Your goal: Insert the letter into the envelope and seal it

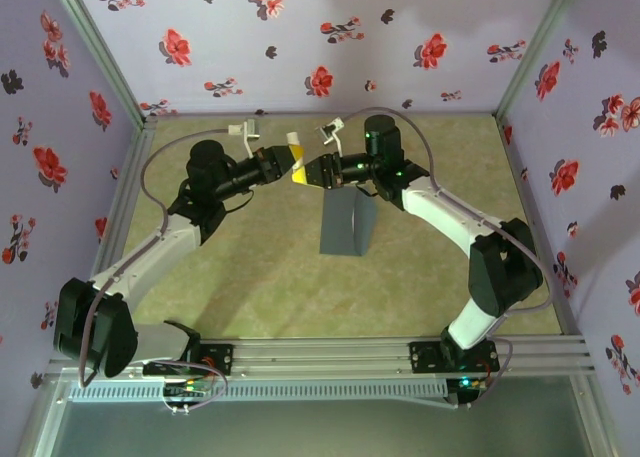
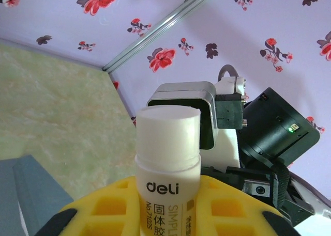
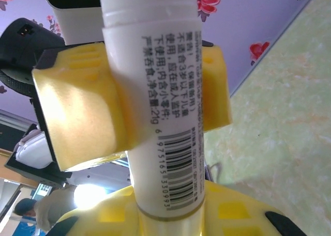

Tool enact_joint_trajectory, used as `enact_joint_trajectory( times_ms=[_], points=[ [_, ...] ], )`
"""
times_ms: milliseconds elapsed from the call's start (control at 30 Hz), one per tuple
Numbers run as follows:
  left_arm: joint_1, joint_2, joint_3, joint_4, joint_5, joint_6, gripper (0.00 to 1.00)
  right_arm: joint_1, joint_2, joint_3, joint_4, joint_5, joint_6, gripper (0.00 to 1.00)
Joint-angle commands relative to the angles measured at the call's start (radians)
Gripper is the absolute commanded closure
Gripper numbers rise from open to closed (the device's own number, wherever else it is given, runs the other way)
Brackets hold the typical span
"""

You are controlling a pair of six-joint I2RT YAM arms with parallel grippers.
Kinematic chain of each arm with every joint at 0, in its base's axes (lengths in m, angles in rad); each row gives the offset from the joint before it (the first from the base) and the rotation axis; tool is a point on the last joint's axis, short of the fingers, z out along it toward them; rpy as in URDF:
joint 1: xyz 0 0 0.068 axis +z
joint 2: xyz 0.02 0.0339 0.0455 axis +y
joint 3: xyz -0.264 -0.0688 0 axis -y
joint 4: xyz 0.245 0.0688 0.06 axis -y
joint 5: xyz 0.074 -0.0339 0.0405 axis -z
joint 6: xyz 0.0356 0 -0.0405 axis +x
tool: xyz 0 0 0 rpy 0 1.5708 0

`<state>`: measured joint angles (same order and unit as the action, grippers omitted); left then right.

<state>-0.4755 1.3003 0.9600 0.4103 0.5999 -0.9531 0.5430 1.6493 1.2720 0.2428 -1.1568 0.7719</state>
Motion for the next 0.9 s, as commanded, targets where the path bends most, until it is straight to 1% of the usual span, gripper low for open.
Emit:
enact_joint_trajectory(
  times_ms=[0,67,133,200,267,300,367,433,467,567,667,767,867],
  points=[
    [-0.034,-0.002,-0.028,-0.011,0.198,-0.012,1.0,-0.023,-0.035,0.018,0.14,0.086,0.048,0.74],
    [-0.021,-0.004,-0.029,-0.022,0.175,-0.016,1.0,-0.024,-0.045,0.028,0.056,0.102,-0.007,0.71],
    [-0.006,-0.01,-0.039,-0.024,0.142,-0.024,1.0,-0.023,-0.055,0.049,-0.081,0.122,-0.093,0.66],
    [0.013,-0.018,-0.044,-0.034,0.11,-0.024,1.0,-0.023,-0.064,0.068,-0.21,0.134,-0.171,0.58],
    [0.035,-0.024,-0.039,-0.07,0.07,-0.015,1.0,-0.024,-0.075,0.097,-0.39,0.16,-0.279,0.48],
    [0.043,-0.026,-0.029,-0.102,0.048,-0.005,1.0,-0.023,-0.081,0.11,-0.467,0.179,-0.327,0.46],
    [0.056,-0.034,0.002,-0.224,-0.027,0.043,1.0,-0.023,-0.092,0.145,-0.655,0.253,-0.435,0.42],
    [0.056,-0.04,0.045,-0.359,-0.133,0.103,1.0,-0.022,-0.1,0.172,-0.785,0.341,-0.493,0.41],
    [0.055,-0.037,0.075,-0.45,-0.21,0.124,1.0,-0.019,-0.101,0.181,-0.834,0.4,-0.509,0.4],
    [0.049,-0.021,0.139,-0.616,-0.378,0.162,1.0,0.012,-0.098,0.206,-0.911,0.542,-0.537,0.4],
    [0.029,-0.008,0.165,-0.671,-0.467,0.156,1.0,0.07,-0.065,0.24,-0.935,0.669,-0.542,0.4],
    [0.01,0.006,0.172,-0.665,-0.488,0.145,1.0,0.126,-0.017,0.274,-0.918,0.741,-0.526,0.41],
    [-0.004,0.011,0.169,-0.651,-0.488,0.135,1.0,0.16,0.023,0.3,-0.873,0.745,-0.499,0.41]
  ],
)
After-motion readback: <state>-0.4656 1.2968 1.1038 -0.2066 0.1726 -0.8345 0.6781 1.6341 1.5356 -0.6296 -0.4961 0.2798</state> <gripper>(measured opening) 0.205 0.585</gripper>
